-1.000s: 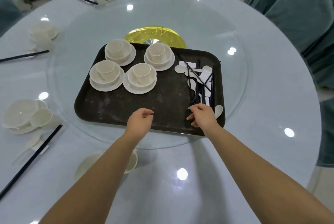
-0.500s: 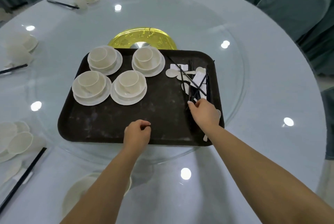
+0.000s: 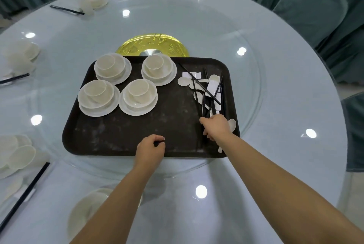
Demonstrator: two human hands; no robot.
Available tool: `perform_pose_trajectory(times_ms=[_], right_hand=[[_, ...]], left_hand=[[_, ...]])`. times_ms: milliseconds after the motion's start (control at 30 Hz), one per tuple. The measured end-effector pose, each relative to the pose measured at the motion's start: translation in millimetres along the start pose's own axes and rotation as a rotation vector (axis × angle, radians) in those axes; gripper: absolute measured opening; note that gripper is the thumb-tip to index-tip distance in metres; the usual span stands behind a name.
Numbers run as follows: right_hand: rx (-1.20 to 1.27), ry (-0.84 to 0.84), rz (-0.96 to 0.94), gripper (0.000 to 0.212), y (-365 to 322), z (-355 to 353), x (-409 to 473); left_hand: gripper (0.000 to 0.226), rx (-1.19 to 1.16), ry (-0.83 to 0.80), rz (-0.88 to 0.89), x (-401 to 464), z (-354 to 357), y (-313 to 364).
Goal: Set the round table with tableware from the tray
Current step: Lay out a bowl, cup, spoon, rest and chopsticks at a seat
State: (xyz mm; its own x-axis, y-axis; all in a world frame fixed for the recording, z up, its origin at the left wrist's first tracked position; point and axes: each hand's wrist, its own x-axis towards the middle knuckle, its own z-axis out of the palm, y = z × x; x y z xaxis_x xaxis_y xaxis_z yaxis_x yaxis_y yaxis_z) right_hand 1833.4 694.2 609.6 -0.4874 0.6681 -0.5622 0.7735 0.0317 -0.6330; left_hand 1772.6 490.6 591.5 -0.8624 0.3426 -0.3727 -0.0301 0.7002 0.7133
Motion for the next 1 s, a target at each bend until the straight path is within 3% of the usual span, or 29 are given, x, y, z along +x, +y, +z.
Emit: perform_pose_trajectory(times_ms=[167,333,500,667,767,900,1000], right_hand=[[0.29,-0.339,0.106,0.018,6.6,11.8,-47.7],[0.391,-0.553,0.129,0.016,13.0,24.0,-91.5],[0.329,-0.677,0.064,0.021,12.2,38.2,-124.0],[0.178,-0.718,-0.039,0.017,9.4,41.1,-133.1],[0.087,-0.61,-0.189,0.02,8.9,37.4,-126.0],[-0.13,-0.171,-0.405,0.027,14.0,21.9,-95.6],[-0.435,0.049,-0.417,0.028,24.8,7.0,-66.3]], left_hand=[[0.023,-0.157,0.089,0.11,-16.4,0.3,9.5],[0.018,-0.4,-0.16,-0.125,-27.6,4.8,31.3],[0.028,-0.463,-0.243,-0.192,-41.5,0.3,39.5],[0.018,-0.589,-0.178,-0.203,-49.4,-5.5,39.0],[0.021,-0.659,-0.068,-0.208,-49.6,-11.2,38.2],[0.01,-0.792,-0.029,-0.254,-51.3,-18.3,32.8],[0.01,-0.768,-0.035,-0.281,-55.2,-18.0,26.5]])
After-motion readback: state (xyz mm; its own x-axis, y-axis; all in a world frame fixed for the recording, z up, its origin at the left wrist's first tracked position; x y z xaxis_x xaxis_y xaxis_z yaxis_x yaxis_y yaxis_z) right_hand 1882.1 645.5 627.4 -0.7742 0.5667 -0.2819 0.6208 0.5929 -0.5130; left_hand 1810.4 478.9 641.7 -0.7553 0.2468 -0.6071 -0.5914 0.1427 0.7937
